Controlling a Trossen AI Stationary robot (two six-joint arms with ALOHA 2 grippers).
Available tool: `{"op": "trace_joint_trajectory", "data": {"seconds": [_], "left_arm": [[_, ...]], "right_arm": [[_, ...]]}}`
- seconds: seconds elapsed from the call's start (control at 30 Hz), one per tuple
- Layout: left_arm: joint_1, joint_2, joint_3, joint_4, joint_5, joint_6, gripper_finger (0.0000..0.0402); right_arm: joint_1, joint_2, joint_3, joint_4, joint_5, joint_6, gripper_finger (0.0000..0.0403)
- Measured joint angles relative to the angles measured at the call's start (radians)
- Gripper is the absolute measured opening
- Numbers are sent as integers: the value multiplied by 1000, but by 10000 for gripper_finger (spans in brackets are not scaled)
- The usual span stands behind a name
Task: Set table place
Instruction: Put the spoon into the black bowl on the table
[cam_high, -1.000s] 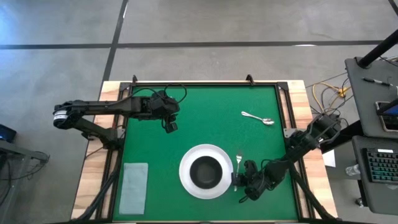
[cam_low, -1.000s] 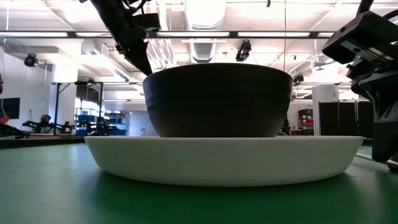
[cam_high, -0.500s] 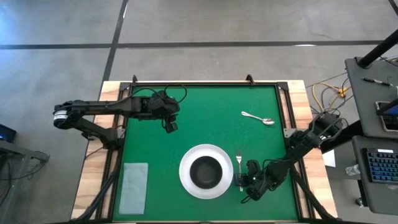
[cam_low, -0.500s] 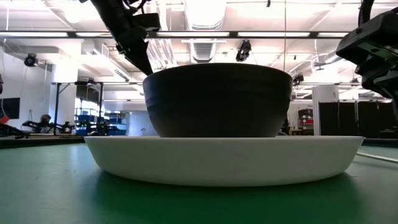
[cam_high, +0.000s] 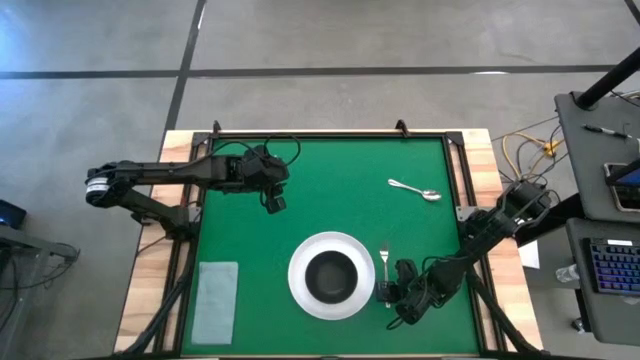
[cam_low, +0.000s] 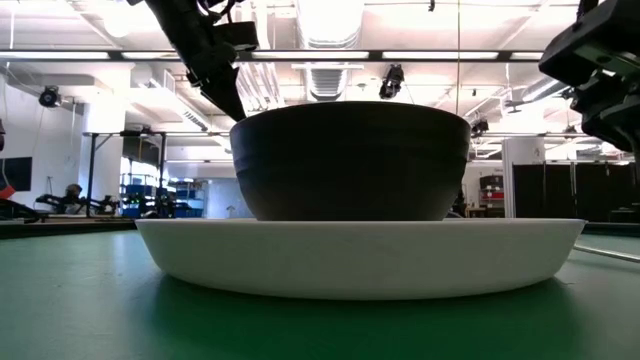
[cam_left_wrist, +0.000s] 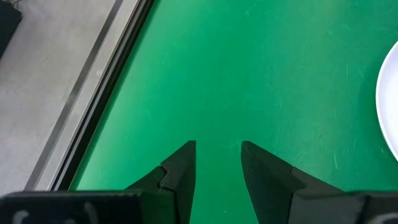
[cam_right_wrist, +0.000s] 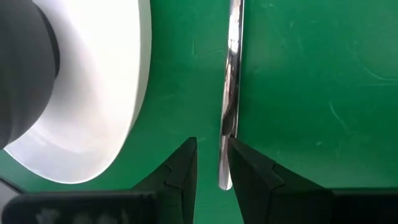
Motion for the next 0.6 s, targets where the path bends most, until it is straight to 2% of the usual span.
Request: {"op": "trace_joint_trajectory", "data": {"seconds": [0.2, 0.3, 0.43, 0.6], "left_arm": [[0, 0, 0, 0, 0, 0, 114], [0, 0, 0, 0, 0, 0, 114], [0, 0, 0, 0, 21, 2, 114], [0, 0, -1, 0, 35, 2, 114]], "right_arm": [[0, -7, 1, -1, 17, 0, 84], [-2, -31, 16, -48, 82, -3, 84], [-15, -91, 74, -304, 163, -9, 83], [-63, -170, 218, -795, 212, -156, 73]]}}
